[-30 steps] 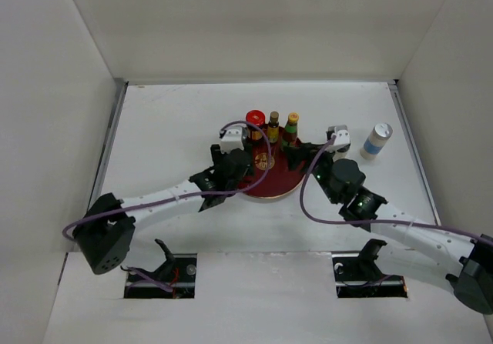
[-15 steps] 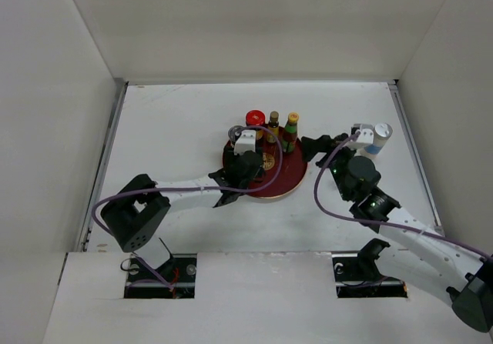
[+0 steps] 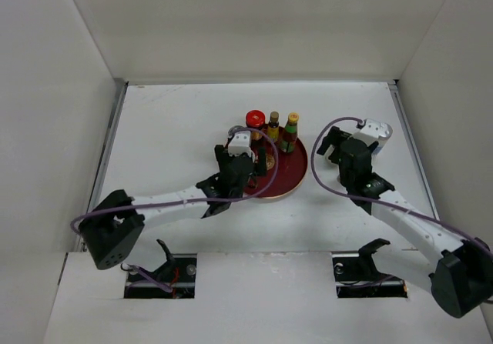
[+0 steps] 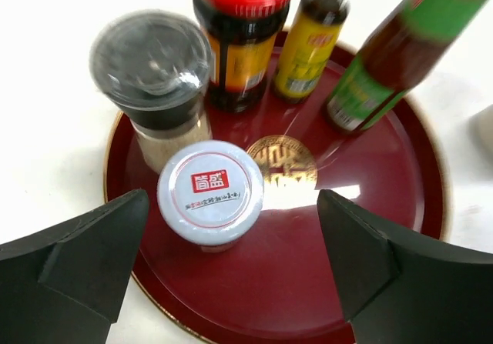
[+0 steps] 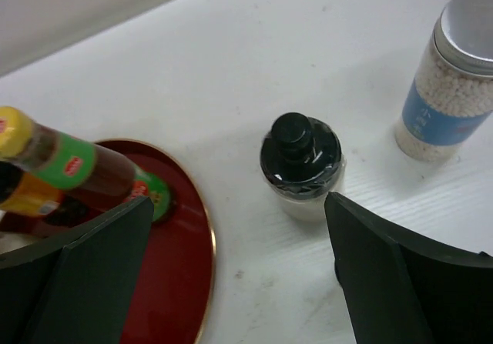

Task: Organize the condiment bottles

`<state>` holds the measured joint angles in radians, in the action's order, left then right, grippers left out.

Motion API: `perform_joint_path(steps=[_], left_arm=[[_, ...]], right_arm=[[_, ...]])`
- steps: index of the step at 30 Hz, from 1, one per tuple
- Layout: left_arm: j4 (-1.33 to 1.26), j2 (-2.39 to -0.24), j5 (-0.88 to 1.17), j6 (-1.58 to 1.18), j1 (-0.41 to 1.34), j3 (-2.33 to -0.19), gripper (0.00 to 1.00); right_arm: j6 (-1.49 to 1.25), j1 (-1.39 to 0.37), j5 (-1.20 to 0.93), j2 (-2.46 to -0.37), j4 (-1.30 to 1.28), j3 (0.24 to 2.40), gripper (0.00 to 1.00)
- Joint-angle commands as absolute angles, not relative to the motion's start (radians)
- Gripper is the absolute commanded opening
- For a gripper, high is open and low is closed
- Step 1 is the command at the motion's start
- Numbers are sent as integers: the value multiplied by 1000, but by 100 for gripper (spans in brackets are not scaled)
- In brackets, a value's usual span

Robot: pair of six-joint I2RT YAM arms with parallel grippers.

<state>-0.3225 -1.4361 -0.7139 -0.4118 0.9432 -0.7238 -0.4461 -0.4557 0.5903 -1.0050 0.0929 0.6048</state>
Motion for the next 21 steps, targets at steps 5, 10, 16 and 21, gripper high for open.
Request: perform_joint_path(steps=[5,10,16,21], left_arm=[[-569,-1137,-735,-382,970,-539,94],[-704,-976,-797,-411,898,-362,93],[-726,-927,-836,-488,786,-249,94],[-788,-954,-813,-561,717,-192,95]], right_arm=[[-446,-366,611,-1106,66,701,100],[-433,-321,569,-1175,43,759,100],[-430,-295,505,-1272,6,805,100],[-422,-274,511,-1333,-8,831,100]])
